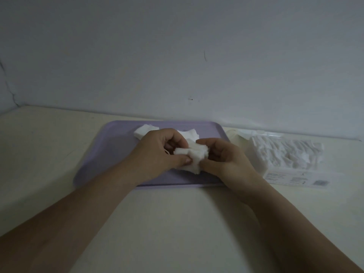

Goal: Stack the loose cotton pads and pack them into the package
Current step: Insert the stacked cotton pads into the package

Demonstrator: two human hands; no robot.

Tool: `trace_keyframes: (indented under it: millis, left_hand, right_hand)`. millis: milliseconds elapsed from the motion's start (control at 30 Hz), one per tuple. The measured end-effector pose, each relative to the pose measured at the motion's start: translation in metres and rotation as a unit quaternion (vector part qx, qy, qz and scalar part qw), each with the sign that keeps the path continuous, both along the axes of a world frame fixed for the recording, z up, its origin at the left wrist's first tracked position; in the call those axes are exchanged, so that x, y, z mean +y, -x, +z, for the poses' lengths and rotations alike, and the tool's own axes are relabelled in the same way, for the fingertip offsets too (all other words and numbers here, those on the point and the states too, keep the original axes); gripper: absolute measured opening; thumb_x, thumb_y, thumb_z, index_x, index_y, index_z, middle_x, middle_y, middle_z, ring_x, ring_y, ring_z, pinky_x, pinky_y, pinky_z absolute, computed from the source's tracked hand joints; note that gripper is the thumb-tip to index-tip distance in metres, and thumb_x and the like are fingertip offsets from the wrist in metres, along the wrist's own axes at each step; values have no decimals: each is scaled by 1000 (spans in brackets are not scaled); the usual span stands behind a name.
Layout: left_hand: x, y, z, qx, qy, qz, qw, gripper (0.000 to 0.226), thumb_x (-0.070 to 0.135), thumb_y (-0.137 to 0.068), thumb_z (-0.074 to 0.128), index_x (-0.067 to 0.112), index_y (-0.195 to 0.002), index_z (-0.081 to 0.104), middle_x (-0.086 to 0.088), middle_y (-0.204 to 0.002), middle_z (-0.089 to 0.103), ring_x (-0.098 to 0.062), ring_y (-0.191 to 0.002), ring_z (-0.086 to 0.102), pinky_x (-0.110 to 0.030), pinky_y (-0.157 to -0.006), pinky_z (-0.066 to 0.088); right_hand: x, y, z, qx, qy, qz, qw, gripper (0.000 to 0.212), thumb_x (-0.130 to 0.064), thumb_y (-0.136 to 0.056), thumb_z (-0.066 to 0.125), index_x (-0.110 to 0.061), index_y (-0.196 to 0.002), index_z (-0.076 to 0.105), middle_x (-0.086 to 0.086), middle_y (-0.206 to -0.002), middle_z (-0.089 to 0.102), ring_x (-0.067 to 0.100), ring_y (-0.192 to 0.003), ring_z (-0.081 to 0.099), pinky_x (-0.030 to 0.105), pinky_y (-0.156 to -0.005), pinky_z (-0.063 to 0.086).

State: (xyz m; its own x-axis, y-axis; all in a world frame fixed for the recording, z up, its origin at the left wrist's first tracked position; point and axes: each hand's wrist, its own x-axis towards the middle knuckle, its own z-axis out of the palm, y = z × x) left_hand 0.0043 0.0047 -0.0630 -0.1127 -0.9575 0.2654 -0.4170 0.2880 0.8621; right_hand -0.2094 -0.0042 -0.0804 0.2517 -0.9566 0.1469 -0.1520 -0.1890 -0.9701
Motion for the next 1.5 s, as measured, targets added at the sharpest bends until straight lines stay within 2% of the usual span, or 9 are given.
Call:
trace_keyframes:
  millis: [233,367,500,600,767,1000,1167,1300,1500]
  left_hand:
    - [-1,-1,-3,-55,-34,-42,997,35,30,-73,89,29,-104,72,-15,-70,59,-11,-62,48,-30,-64,39]
    - [3,6,-1,-42,-49,-40,997,26,13,-79,85,29,-88,67,-1,-69,56,-10,-62,48,-27,-66,43]
    - [1,1,3,-34,-67,-40,996,28,2,-84,72,27,-98,70,5,-71,69,-15,-66,62,-27,-69,50]
    - [-11,-19,7,-105,-7,102,989,24,9,-87,61,29,-95,70,6,-73,71,-18,-65,70,-23,-62,51]
    - [-12,-38,0,-238,12,164,957,17,28,-84,76,20,-98,70,4,-92,69,-17,-88,65,-24,-76,46]
    - [-11,-29,-5,-225,44,91,969,27,36,-87,75,17,-71,66,2,-64,65,-12,-60,58,-25,-58,43]
    - [-12,-32,-6,-250,32,160,954,35,51,-80,77,22,-72,60,8,-69,63,-11,-69,61,-26,-64,47]
    - [-8,-25,-5,-301,-33,133,944,46,63,-70,79,28,-92,59,10,-85,65,-16,-84,63,-34,-80,53]
    - [-7,-18,0,-201,-117,47,971,59,30,-74,89,23,-126,63,2,-113,69,-16,-102,66,-31,-92,53]
  right_hand:
    - [4,0,0,80,43,-8,996,48,-11,-76,80,-24,-120,64,0,-108,77,17,-99,75,42,-92,61]
    - [10,-8,5,173,79,-1,982,51,-9,-87,74,-25,-131,53,-8,-112,68,-5,-88,65,14,-81,50]
    - [12,-17,4,207,99,-39,973,52,-15,-90,72,-22,-137,50,-6,-113,65,-6,-87,61,2,-74,43]
    - [9,-16,1,197,130,-109,966,49,-16,-89,73,-21,-134,55,-6,-113,66,5,-90,61,-3,-75,38]
    - [11,-20,-1,185,139,-160,960,43,-16,-87,72,-26,-126,58,-8,-108,63,9,-93,59,4,-71,37]
    - [12,-22,-1,203,139,-160,956,47,-18,-86,74,-23,-131,59,-11,-111,63,6,-96,58,-2,-72,38]
    - [12,-21,-1,192,139,-167,957,45,-19,-86,74,-25,-129,61,-11,-110,64,6,-97,60,5,-76,39]
    - [11,-22,-2,189,140,-168,957,47,-21,-85,74,-24,-130,61,-6,-115,68,10,-101,64,19,-84,43]
    - [11,-21,-2,188,130,-172,958,51,-22,-86,74,-22,-135,60,-5,-121,67,10,-106,62,18,-89,42]
